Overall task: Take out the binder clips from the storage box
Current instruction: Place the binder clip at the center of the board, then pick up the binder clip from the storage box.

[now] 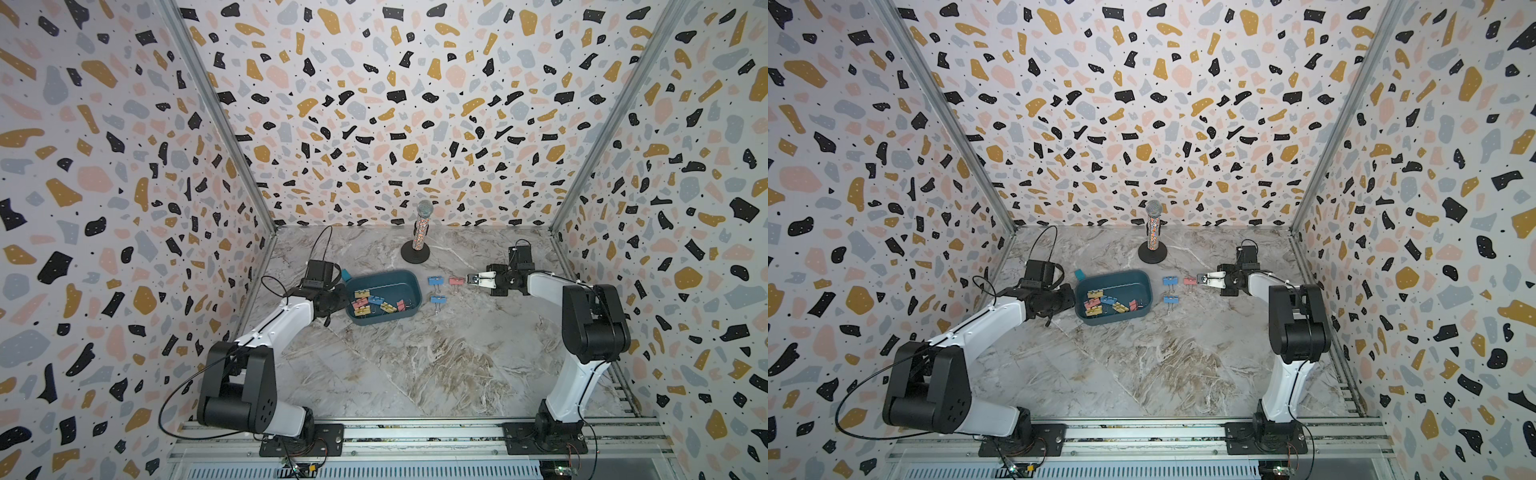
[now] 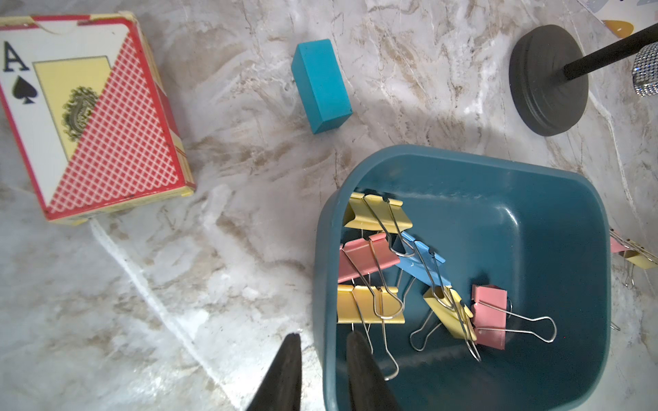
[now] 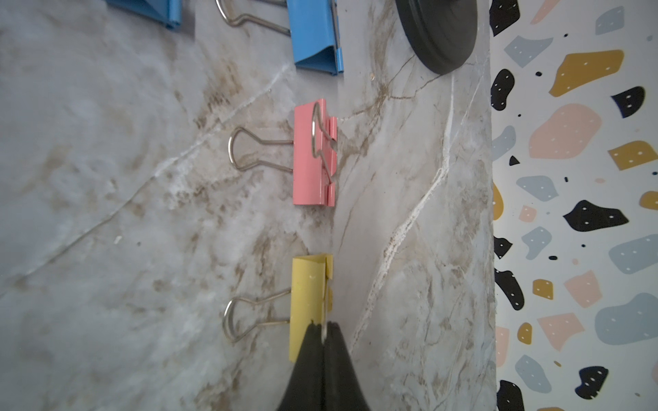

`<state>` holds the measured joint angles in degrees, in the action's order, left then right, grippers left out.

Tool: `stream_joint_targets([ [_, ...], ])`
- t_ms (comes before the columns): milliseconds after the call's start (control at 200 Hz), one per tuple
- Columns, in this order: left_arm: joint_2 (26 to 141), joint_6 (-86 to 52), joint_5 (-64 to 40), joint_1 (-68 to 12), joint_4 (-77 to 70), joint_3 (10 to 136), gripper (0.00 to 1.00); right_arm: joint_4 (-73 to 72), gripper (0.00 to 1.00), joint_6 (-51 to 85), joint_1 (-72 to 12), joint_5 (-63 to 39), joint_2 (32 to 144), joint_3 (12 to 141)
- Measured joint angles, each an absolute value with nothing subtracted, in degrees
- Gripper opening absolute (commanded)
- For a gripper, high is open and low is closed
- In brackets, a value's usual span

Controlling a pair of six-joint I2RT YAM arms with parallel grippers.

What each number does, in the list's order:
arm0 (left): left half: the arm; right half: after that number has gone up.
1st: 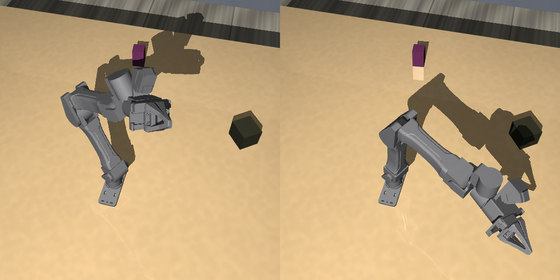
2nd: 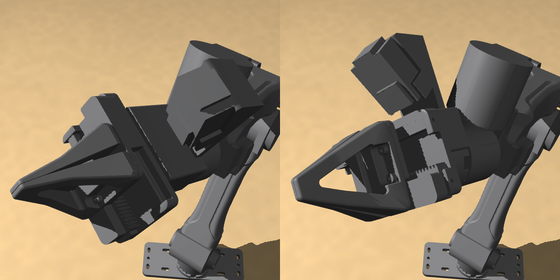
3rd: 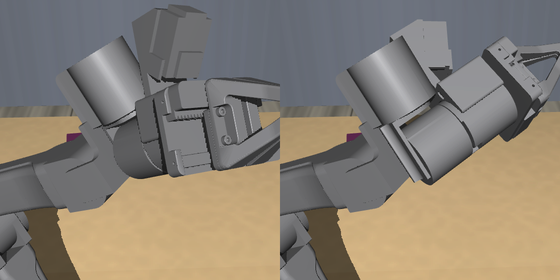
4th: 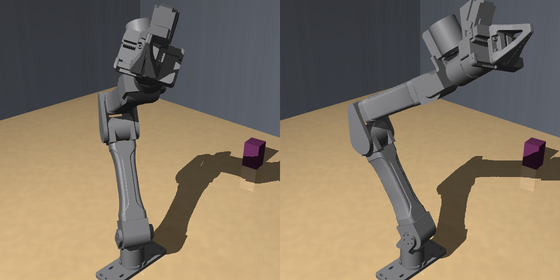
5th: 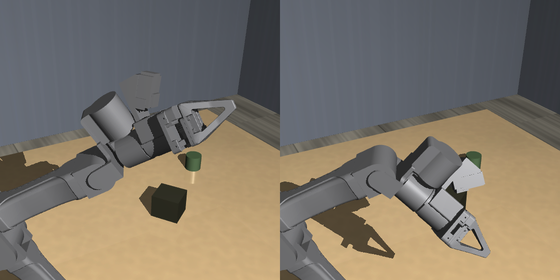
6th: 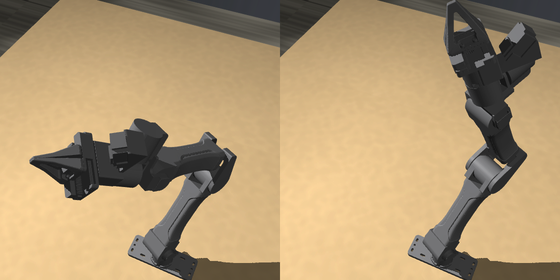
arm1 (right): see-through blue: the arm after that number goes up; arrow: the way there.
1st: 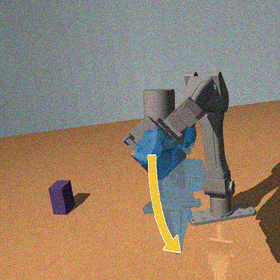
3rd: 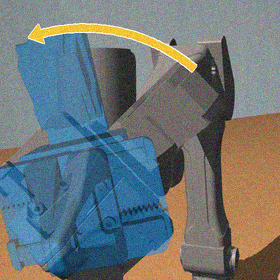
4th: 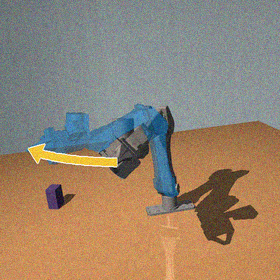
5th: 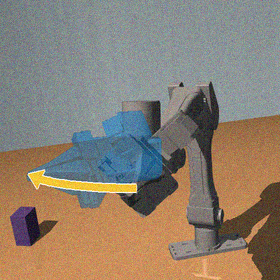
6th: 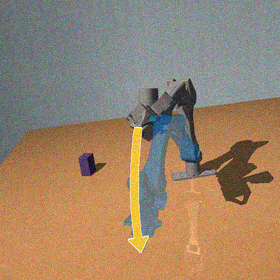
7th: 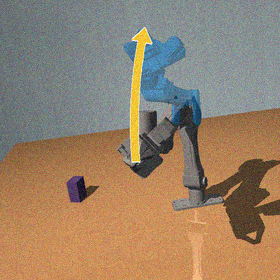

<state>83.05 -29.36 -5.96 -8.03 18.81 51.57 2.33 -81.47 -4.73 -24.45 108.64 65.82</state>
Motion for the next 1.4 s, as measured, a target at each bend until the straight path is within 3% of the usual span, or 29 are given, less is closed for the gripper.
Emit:
stream_joint_targets([
  [611,83.0,-29.4,-5.9,-8.0,18.8,51.6,0.26,4.2,0.28,-80.3,-4.9,-24.4,108.5,65.6],
  [896,83.0,-29.3,-5.9,-7.9,18.8,51.6,0.27,8.7,0.36,-78.5,-5.6,-25.1,100.9,66.2],
  [1401,85.2,-29.1,-6.2,-7.5,18.8,51.6,0.26,14.1,0.26,-68.7,-21.1,-27.4,93.4,71.4],
])
